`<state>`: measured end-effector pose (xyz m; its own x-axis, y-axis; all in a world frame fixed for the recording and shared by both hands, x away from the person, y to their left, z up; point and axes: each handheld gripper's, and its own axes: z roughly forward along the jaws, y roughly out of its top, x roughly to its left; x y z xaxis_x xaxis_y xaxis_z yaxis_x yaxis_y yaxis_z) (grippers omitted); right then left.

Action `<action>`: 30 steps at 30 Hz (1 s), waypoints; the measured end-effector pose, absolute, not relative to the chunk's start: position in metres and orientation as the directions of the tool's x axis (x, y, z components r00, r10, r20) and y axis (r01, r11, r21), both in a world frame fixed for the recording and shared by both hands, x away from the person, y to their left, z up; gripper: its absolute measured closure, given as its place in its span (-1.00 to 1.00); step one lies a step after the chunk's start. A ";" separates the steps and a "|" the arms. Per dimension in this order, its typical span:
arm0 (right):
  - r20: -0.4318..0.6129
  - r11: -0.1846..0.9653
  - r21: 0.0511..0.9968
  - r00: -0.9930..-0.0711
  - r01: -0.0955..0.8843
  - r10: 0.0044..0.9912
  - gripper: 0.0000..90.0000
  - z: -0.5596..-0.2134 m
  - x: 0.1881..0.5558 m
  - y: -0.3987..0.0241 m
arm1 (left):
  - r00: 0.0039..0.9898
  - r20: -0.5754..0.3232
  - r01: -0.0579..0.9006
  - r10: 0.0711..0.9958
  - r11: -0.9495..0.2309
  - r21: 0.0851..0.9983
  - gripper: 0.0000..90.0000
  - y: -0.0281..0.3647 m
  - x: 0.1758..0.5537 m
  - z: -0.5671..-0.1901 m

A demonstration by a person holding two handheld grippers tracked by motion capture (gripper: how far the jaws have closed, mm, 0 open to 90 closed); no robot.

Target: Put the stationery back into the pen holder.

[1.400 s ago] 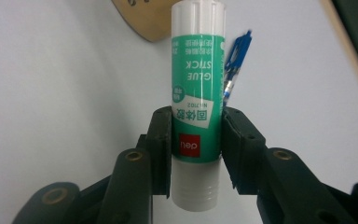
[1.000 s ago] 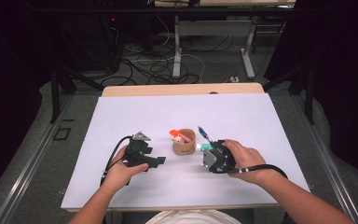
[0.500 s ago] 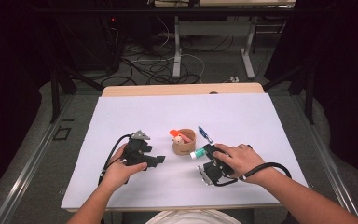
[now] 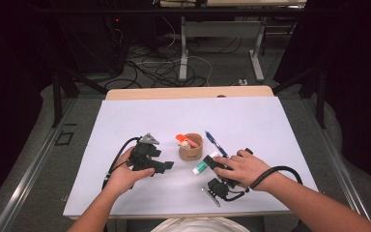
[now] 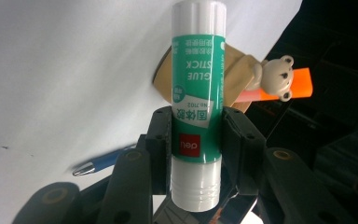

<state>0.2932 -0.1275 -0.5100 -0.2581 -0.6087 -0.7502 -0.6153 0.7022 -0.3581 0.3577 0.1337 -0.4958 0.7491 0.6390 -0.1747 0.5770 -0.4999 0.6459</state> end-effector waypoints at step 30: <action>-0.696 0.539 -0.484 -0.071 -0.689 -0.715 0.46 -0.510 0.285 -0.118 | 0.808 -0.277 0.574 0.520 -0.592 0.565 -0.02 0.081 0.355 -0.473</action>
